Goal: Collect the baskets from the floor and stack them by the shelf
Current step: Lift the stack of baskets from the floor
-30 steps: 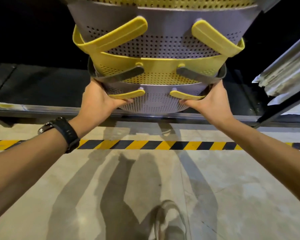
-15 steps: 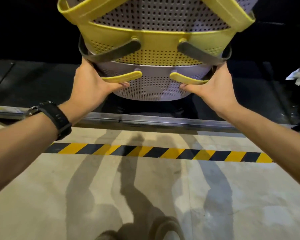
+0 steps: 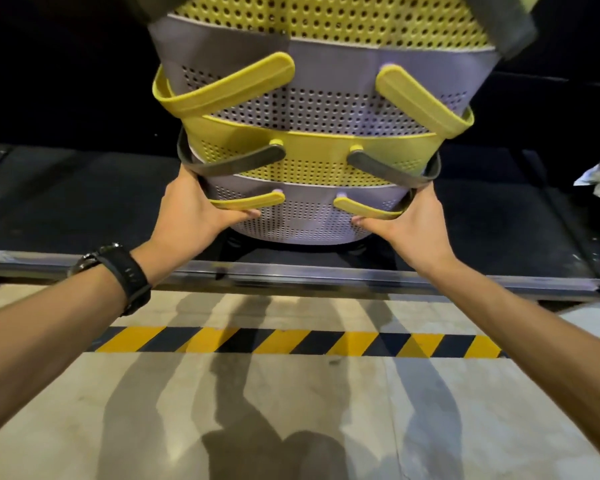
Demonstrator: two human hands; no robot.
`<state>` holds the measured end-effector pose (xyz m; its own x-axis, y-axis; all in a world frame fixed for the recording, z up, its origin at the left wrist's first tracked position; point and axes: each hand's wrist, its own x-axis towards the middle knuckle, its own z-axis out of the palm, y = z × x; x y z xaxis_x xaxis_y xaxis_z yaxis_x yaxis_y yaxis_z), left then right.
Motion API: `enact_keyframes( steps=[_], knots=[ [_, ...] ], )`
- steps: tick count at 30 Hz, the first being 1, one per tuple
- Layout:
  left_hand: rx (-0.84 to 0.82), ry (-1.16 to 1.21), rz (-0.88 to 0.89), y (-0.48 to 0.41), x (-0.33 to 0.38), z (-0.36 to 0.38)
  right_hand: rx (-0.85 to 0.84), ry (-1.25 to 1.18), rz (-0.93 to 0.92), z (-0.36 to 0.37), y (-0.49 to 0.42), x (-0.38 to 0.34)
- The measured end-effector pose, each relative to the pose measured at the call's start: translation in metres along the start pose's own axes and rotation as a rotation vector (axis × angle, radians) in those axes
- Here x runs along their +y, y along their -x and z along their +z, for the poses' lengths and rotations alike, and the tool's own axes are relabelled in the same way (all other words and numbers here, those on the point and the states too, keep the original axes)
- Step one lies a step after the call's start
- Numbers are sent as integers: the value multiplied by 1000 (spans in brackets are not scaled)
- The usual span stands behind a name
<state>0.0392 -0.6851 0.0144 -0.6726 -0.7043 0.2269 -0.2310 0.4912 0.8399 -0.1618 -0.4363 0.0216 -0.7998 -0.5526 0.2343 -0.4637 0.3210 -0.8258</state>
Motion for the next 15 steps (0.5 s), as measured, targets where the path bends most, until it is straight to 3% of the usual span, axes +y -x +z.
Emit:
enact_keyframes(
  steps=[15],
  knots=[
    [-18, -48, -16, 2, -15, 13, -23, 21, 78, 10, 3, 12]
  ],
)
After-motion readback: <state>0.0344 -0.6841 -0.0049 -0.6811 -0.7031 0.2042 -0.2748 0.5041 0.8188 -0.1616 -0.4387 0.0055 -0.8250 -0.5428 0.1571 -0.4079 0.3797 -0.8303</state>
